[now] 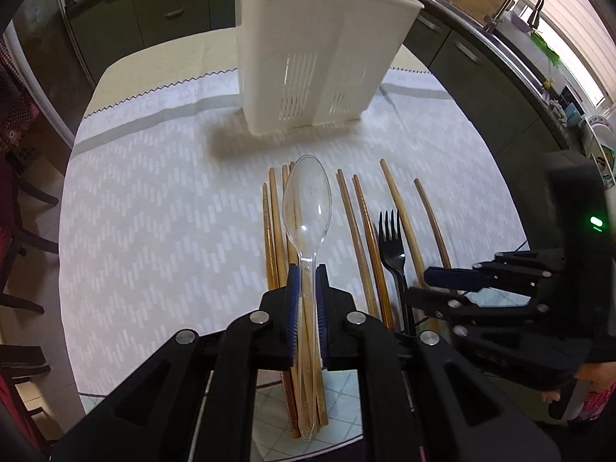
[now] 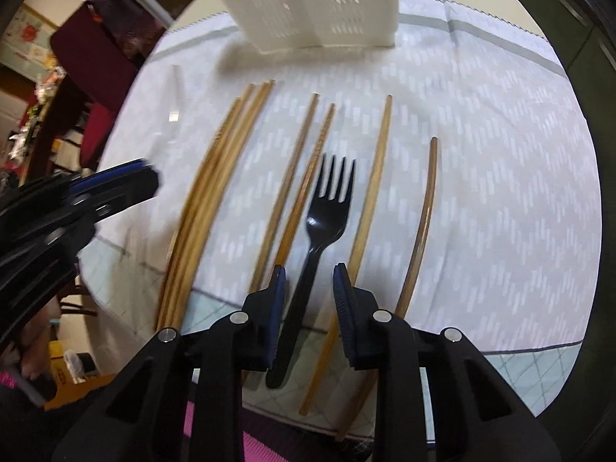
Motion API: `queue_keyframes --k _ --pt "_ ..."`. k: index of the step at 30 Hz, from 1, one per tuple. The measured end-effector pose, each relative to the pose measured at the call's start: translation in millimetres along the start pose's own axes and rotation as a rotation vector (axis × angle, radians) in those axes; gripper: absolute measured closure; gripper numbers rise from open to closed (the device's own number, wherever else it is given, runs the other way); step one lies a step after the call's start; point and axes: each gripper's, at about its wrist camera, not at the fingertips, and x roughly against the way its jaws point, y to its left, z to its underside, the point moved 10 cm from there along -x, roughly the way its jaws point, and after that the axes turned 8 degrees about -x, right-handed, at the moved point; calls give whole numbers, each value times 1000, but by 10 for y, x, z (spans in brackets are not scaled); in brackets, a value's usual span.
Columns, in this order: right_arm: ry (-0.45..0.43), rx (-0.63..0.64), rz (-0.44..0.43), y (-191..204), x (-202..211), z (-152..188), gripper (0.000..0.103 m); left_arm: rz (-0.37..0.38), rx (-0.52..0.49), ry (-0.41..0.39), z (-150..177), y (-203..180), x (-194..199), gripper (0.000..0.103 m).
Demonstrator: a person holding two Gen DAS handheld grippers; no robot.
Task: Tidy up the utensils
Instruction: 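Grasp the clear plastic spoon with the left tool while the right tool grasps the black fork, then carry spoon and fork into the white basket and open both tools to drop them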
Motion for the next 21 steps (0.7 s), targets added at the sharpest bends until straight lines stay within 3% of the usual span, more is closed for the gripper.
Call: queue_keyframes --k 7,12,15,18,21 --pt "42 25 114 79 -177 -24 83 6 -21 -33 -27 13 30 94" --pt "38 63 192 198 -257 -88 85 3 -28 -61 -65 30 85 94" --pt "10 111 227 327 -315 -77 93 -5 -30 -102 -140 42 182 94" --pt "-19 92 186 359 -332 -95 93 -17 -34 -162 -257 59 367 94" --pt "-65 48 73 373 -231 -126 93 -24 -41 -220 -384 57 598 94"
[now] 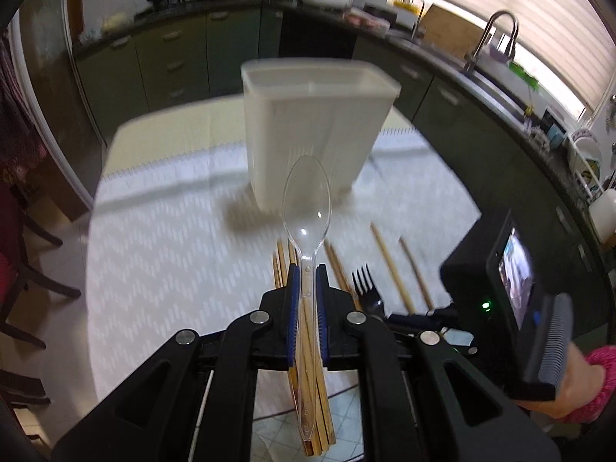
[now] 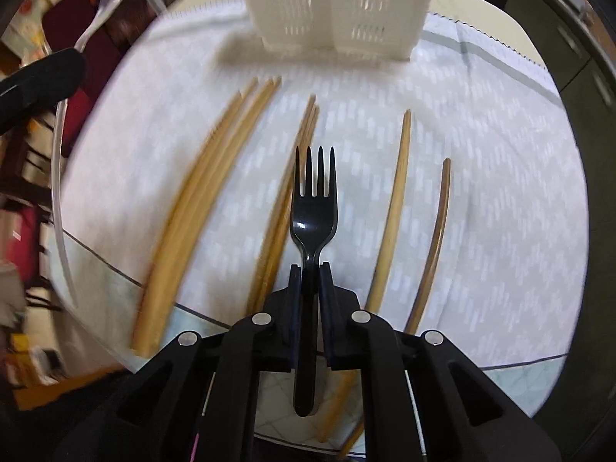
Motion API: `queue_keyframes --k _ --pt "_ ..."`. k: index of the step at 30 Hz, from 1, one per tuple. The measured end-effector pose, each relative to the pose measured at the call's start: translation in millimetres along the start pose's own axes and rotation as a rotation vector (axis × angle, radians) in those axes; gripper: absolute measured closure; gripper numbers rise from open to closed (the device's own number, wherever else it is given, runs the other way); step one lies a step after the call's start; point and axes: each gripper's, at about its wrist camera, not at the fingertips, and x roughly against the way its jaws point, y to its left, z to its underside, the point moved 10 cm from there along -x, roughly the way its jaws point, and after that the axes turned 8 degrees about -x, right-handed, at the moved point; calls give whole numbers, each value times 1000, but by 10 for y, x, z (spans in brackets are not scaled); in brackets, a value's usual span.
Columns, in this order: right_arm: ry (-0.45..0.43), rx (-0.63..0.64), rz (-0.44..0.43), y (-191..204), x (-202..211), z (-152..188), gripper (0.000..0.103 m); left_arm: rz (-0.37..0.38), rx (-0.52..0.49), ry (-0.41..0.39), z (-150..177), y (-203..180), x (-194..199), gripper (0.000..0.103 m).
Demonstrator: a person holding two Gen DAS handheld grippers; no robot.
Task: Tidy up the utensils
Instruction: 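Carry spoon and fork into the white basket and open both tools to drop them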
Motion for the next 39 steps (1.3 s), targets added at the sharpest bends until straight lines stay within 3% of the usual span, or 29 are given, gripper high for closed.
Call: queue_keyframes --k 3,7,10,15,18,22,27,34,39 --pt "-106 -20 -125 75 297 -127 93 1 1 -111 -314 37 311 94" --pt "-341 -26 -243 148 964 -409 93 -11 4 -283 -797 106 686 94" --pt "-522 -28 -282 86 1465 -756 93 -8 -14 -421 -1190 85 882 94" --pt "-724 -52 -315 13 2040 -1326 93 -59 -39 -680 -1773 112 1047 94" --pt "-808 -62 -293 46 2212 -1587 93 -82 -23 -779 -2006 209 1010 94" --pt "-922 -79 -244 -15 2411 -1943 93 -89 -5 -803 -2173 312 741 94" --pt "-1017 -94 -191 -235 2483 -2267 93 -128 0 -792 -2145 383 405 94" --pt "-979 -95 -120 -364 1863 -2782 93 -153 28 -735 -1967 517 37 94" --pt "-913 -89 -111 -359 1447 -2732 93 -133 59 -686 -1824 568 -181 94"
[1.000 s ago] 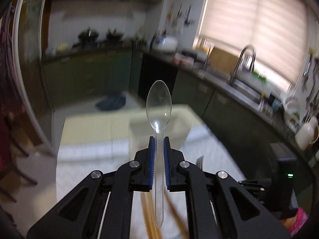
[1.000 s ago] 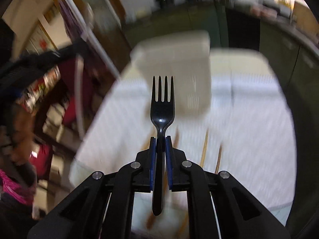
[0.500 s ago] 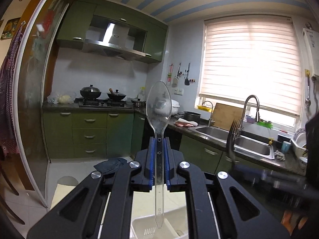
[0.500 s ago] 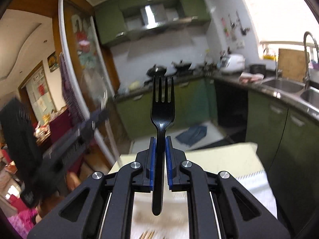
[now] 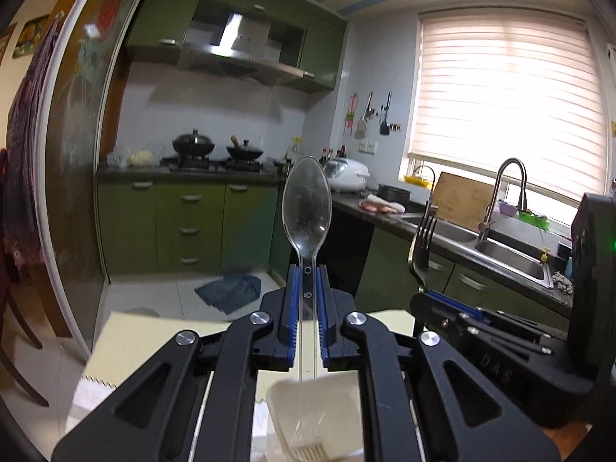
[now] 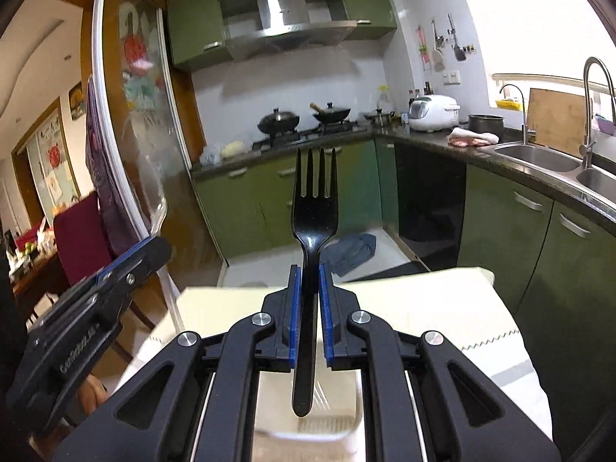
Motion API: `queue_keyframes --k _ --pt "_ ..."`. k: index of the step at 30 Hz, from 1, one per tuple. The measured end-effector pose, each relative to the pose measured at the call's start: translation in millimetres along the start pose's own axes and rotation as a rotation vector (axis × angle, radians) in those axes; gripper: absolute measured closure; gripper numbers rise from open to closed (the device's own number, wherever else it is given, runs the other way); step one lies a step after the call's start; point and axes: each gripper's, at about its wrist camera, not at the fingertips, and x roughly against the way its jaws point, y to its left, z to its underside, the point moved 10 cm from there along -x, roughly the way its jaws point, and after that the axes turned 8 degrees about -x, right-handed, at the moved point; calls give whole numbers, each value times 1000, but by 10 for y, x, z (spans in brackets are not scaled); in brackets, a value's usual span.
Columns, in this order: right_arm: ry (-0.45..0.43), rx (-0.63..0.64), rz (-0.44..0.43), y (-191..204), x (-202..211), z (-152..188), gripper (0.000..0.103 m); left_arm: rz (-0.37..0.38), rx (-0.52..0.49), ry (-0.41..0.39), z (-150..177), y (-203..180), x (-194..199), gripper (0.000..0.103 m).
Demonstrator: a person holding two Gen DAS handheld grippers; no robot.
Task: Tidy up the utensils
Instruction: 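Carry spoon and fork into the white basket and open both tools to drop them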
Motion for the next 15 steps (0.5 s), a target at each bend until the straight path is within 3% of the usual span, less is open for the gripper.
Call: queue_keyframes --k 6,11,13,15 --pt "24 20 10 -60 111 328 92 7 -4 35 216 -20 25 94" --pt "36 33 -6 -34 217 409 92 12 -13 53 261 -31 98 93" --pt "38 44 -2 -8 244 430 92 13 -17 56 263 -37 140 90" --pt "51 48 -7 15 242 455 90 16 -17 60 258 -38 190 76"
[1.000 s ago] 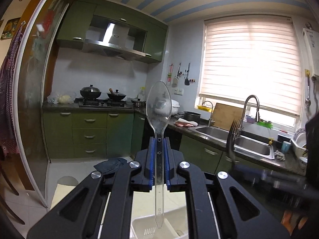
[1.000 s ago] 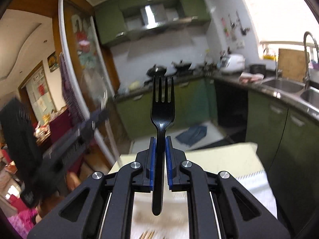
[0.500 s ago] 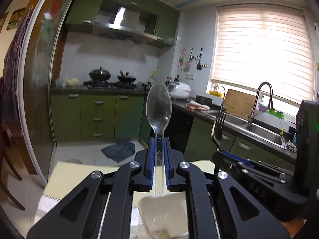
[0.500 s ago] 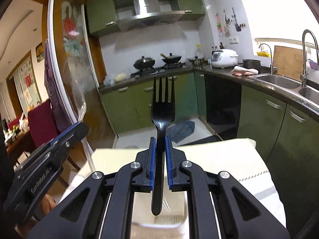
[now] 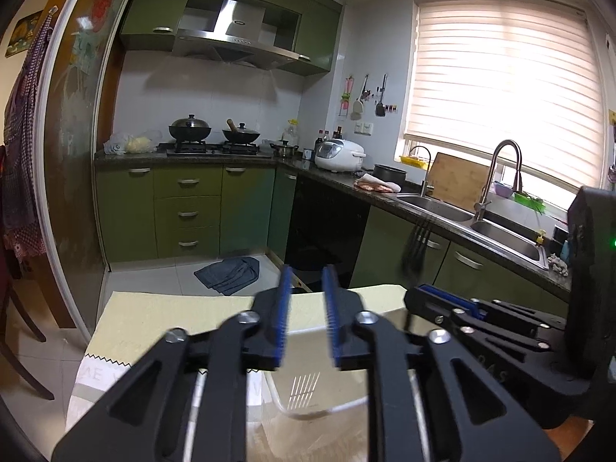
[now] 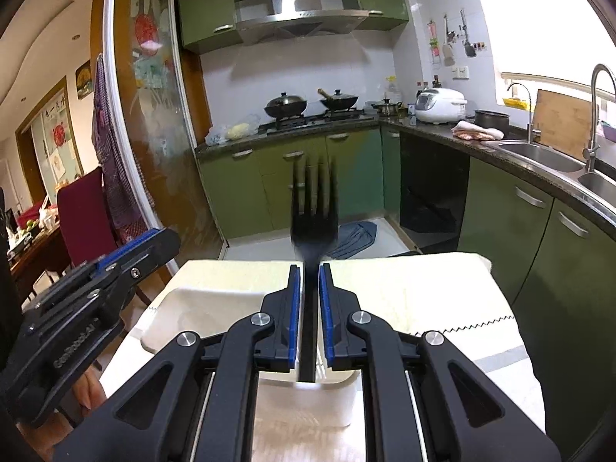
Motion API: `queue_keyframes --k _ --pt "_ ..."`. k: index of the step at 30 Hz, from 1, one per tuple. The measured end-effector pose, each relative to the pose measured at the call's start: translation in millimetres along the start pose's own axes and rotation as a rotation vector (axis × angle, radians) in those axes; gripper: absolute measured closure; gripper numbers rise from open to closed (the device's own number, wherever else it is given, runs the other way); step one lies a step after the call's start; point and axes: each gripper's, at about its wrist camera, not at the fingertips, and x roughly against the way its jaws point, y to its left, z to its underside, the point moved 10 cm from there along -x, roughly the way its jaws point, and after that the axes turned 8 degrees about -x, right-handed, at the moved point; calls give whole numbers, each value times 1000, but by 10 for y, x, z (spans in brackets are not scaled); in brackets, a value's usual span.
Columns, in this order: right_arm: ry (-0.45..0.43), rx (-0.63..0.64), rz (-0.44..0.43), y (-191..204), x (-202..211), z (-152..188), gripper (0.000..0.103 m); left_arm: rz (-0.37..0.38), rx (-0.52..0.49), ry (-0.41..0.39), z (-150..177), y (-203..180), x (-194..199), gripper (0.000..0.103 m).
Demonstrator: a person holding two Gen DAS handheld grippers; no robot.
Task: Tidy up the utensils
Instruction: 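Carry spoon and fork into the white basket and open both tools to drop them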
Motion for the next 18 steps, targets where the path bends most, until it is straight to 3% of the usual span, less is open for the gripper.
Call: queue_keyframes --k 5,8,11,14,16,18 --pt "-1 -3 3 -8 20 19 87 0 1 16 -49 17 157 68" --pt "-12 -17 -9 -22 116 -16 86 7 13 53 -45 59 284 53" --pt "-30 -32 -24 -58 307 -64 72 -4 -7 118 15 91 441 51" --pt "-37 -53 -25 -179 598 -69 66 -9 -53 296 338 100 546 51" --pt "-15 -69 -18 -300 755 -11 65 13 -68 478 723 76 582 53" --pt "17 -83 -9 -430 870 83 61 44 -58 633 1099 49 622 74"
